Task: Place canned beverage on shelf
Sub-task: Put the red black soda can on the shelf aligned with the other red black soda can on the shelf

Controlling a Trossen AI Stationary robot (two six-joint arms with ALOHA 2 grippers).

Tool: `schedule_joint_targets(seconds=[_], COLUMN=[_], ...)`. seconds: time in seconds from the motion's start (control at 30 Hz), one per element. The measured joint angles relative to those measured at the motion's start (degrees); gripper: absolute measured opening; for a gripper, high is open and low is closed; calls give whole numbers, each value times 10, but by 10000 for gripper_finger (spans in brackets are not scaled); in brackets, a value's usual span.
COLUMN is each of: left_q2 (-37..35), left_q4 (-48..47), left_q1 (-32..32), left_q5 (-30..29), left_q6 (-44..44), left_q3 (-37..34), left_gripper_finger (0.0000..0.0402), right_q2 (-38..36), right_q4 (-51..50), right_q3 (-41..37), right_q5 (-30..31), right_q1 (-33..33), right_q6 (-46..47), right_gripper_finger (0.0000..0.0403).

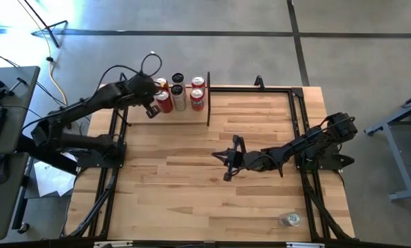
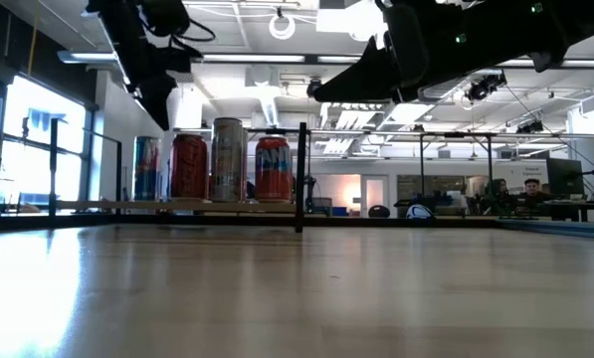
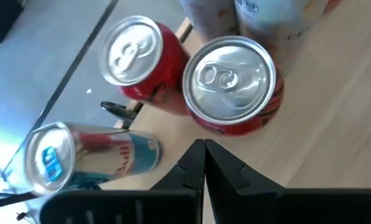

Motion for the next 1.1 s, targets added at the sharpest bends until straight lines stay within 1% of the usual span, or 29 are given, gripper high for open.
schedule_joint_targets(seconds=[0.07,0.1,0.2,0.27,0.33,0.4,0.53,0.6,0.83,1.1], left_q2=[-20,-31,-58,-67,-67,-63,-47,-46,-34,12], left_q4=[-1,-1,14,50,100,142,210,242,285,302], left_q1=[0,-2,-20,-46,-70,-84,-87,-85,-81,-81], left_q5=[11,35,133,145,132,105,27,7,2,-4], left_q6=[-10,-16,-42,-65,-84,-89,-99,-104,-109,-95], left_q3=[0,0,-2,-20,-48,-76,-111,-117,-118,-118], left_gripper_finger=[1,1,0,0,0,0,0,0,0,0], right_q2=[0,0,0,0,0,0,0,0,0,0], right_q4=[0,0,0,0,1,3,3,3,4,4], right_q3=[0,0,0,0,0,0,0,0,0,0], right_q5=[0,0,0,0,0,0,0,0,0,0], right_q1=[0,0,0,0,0,0,0,0,0,0], right_q6=[-1,-1,-1,-1,-1,-1,3,3,3,3], right_gripper_finger=[0,0,0,0,0,0,0,0,0,0])
